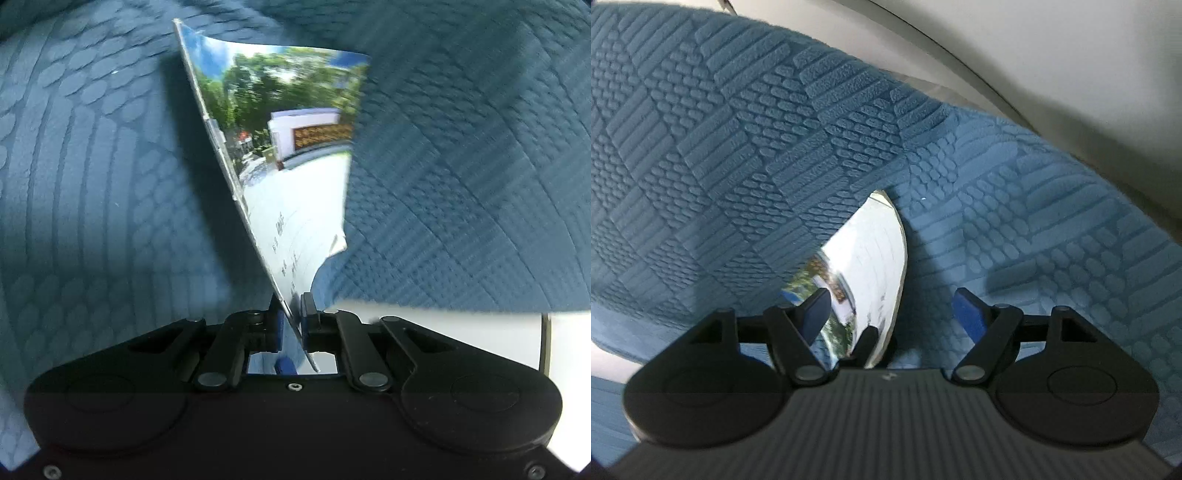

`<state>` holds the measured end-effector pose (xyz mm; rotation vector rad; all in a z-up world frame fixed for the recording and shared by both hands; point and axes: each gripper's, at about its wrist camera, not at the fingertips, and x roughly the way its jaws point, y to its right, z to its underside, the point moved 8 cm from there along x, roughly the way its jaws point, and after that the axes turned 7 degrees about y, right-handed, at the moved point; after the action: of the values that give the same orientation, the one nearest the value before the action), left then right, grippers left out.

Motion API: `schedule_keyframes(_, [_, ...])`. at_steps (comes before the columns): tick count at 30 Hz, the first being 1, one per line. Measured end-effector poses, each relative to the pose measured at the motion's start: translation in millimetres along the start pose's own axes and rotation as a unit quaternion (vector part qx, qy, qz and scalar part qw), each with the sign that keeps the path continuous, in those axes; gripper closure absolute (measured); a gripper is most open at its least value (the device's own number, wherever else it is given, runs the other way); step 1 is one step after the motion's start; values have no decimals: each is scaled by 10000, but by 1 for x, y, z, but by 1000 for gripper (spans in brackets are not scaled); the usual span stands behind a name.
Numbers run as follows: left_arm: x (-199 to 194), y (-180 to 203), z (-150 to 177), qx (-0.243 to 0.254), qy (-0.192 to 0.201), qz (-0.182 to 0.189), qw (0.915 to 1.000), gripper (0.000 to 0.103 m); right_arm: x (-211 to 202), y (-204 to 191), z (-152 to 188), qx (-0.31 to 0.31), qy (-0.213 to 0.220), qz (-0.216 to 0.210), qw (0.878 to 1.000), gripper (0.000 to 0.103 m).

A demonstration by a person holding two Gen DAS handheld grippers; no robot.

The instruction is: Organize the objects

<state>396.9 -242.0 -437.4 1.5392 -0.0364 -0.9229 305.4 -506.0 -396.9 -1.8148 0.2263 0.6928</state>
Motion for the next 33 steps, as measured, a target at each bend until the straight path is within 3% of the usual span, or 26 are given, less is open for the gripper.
schedule_keyframes(7, [-28,26,6,326,-337,127,9988,96,8,-2,6,124,-170,-104,9997,27])
schedule_keyframes(16, [-74,19,8,243,-686,31,9973,96,15,4,13,316,-315,4,9990,29])
schedule_keyframes(20, [-87,18,9,536,-651,-184,9963,96,10,6,16,381,-462,-99,9982,49])
schedule_keyframes(22, [-91,17,6,523,-640,-234,9963,96,8,7,20,288,-524,-21,9982,72])
schedule_keyframes(24, [-98,16,4,504,-627,-151,9966,96,7,8,26,155,-664,48,9977,88])
schedule_keyframes(27, [-112,14,2,653,-603,-95,9960,96,2,6,29,-66,-704,68,9975,94])
schedule_keyframes(33, [-135,18,-1,907,-557,-111,9943,96,-27,-11,31,-290,-587,-187,9977,97])
